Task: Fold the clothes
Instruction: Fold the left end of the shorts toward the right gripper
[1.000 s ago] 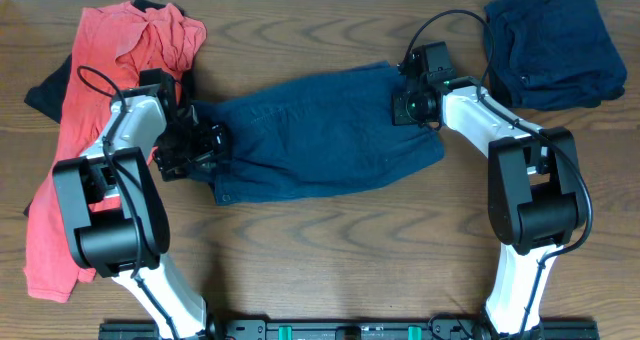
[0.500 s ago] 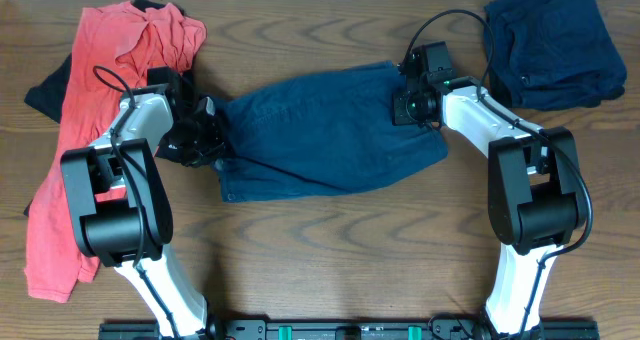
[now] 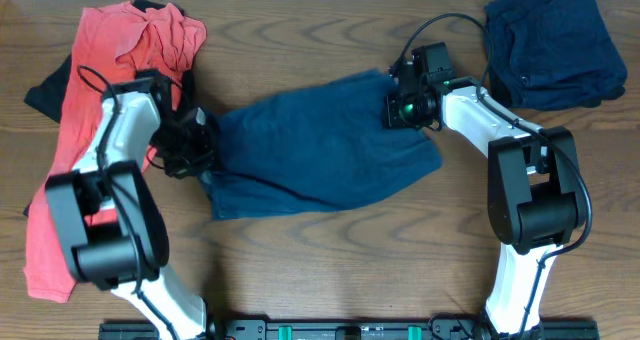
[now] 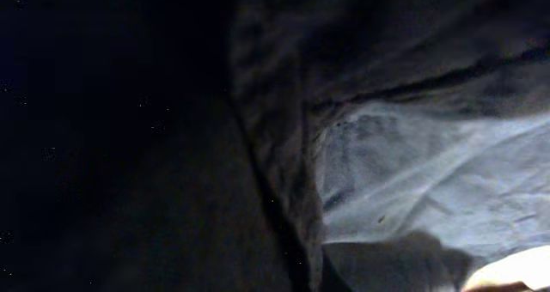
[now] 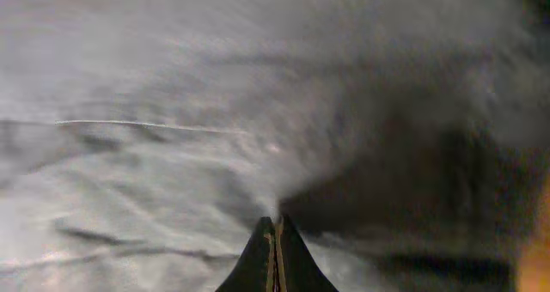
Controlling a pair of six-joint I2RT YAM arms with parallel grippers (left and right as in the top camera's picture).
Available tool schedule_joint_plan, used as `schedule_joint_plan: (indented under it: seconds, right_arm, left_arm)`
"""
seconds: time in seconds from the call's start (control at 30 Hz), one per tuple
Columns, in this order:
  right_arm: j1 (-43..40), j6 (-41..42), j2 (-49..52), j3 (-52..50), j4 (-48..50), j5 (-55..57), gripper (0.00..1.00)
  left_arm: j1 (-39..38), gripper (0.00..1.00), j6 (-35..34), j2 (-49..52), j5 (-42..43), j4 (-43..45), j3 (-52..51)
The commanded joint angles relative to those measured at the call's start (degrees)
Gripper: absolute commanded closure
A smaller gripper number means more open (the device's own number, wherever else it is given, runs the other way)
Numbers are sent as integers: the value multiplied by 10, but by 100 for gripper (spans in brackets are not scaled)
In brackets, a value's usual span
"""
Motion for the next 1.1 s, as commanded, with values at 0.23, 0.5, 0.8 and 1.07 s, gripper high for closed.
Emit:
schedule_joint_plan:
  seconds: [0.23,0.5,0.8,1.07]
  right_arm:
    - [4,10,-63,-2,-67,-121,96]
    - [6,2,-62,-3,-129,-80,92]
    - [28,0,-45,-4,-68,-63,94]
    - [50,13,3,-4,-10,-19,99]
  left_arm:
    - [3,94,8,-37,-59,-35,71]
    - [3,94,7,-37,-87,-87,177]
    - [2,94,3,-37,-87,-96,196]
    - [2,94,3,-37,-87,-96,196]
